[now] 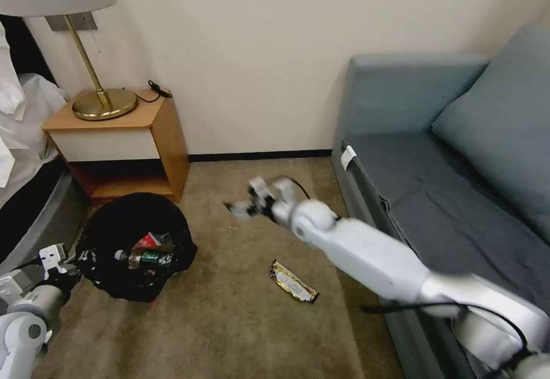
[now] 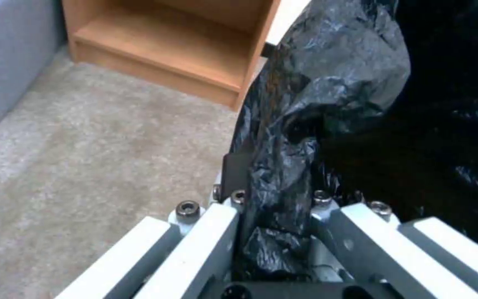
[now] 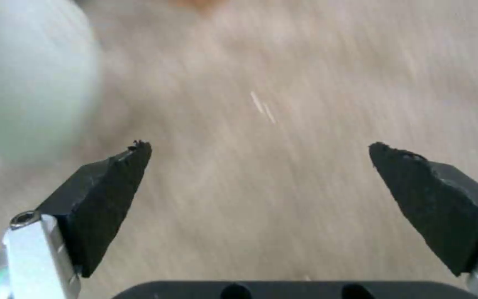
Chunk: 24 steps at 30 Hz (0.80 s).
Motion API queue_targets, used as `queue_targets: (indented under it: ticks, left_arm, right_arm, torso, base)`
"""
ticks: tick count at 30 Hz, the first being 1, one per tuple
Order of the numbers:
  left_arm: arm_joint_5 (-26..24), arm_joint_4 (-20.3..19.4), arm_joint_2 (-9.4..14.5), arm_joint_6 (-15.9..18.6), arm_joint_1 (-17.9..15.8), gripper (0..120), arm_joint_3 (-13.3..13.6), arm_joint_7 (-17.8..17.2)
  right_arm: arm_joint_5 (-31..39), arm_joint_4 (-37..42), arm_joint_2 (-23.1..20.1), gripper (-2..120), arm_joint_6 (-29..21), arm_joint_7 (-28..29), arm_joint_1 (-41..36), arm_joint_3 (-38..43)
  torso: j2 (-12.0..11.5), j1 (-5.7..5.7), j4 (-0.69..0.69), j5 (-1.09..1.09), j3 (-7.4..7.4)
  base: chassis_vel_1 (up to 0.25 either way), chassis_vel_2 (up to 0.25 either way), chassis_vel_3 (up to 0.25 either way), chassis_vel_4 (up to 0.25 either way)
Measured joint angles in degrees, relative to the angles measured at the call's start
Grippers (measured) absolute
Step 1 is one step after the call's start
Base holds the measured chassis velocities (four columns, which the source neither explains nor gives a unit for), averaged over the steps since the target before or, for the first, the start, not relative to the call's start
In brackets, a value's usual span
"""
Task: Pick up the trash bin, then pick up the garbage on the floor and place it into the trash bin.
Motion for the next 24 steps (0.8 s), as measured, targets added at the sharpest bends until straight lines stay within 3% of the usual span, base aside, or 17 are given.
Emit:
queue_targets:
  ticks: [7, 12, 17, 24]
  left_arm:
    - [0.17, 0.71, -0.08, -0.21, -0.76, 2, 0.16, 0.08]
    - [0.00, 1.51, 0.34, -0.33, -1.14, 2, -0.13, 0.14]
    - [-0.09, 2.21, 0.50, -0.52, -1.33, 2, -0.29, 0.27]
    - [0.12, 2.61, 0.44, -1.11, -0.73, 2, -0.33, 0.95]
  right_arm:
    - [2.80, -3.17, -4.85, 100, -3.97, -4.92, -2.90, -0.59]
    - [5.45, -5.93, -5.96, 100, -5.64, -8.85, -1.76, -4.60]
    - [5.03, -10.40, -4.78, 100, -5.54, -11.48, -0.63, -7.92]
    - [1.01, -19.10, -0.10, 100, -1.43, -15.15, -1.10, -8.17]
  torso:
    - [0.00, 0.00, 0.02, 0.00, 0.00]
    - [0.00, 0.00, 0.03, 0.00, 0.00]
    - [0.01, 0.00, 0.03, -0.01, 0.00]
    - [0.01, 0.00, 0.04, -0.02, 0.00]
  base:
    - [0.000, 0.000, 0.000, 0.000]
    - [0.000, 0.000, 0.000, 0.000]
    - [0.000, 0.000, 0.000, 0.000]
    - [0.000, 0.000, 0.000, 0.000]
